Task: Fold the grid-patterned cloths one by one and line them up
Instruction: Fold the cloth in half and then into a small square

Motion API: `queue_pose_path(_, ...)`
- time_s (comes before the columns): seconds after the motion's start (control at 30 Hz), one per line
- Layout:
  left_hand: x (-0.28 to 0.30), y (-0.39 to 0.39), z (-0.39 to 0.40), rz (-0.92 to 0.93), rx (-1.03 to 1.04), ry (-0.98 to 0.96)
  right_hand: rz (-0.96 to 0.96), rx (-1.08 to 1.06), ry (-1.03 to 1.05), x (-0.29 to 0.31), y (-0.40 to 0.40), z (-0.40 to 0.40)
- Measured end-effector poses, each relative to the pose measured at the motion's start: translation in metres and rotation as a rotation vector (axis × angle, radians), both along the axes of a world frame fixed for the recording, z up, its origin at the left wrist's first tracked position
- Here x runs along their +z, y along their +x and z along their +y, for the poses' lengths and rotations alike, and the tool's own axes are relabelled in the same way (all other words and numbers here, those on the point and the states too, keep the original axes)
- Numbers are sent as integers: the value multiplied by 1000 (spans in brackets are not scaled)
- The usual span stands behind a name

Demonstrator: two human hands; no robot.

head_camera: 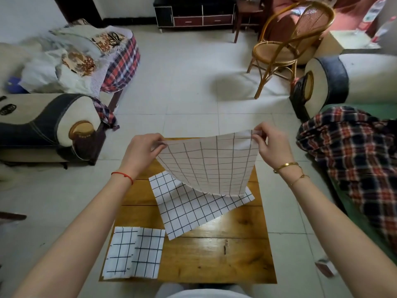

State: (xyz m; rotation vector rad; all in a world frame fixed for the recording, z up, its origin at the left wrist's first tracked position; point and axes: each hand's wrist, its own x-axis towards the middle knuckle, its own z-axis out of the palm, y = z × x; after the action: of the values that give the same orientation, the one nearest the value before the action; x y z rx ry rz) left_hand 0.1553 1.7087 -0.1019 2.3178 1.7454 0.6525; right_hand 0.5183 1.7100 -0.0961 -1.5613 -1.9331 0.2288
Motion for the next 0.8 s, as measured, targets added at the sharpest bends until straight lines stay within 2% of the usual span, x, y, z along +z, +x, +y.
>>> queue_pose_path(0.27,38,-4,-20,-120,-38,-59,19,15,-42,21,10,-8)
queue_pose_path(0.53,71,-15,-32,-175,-84,-253,107,97,-158,26,23,-25)
queue_pose_path(0.8,76,-30,-32,-309,-91,-470,247,233,-295,33,33,-30)
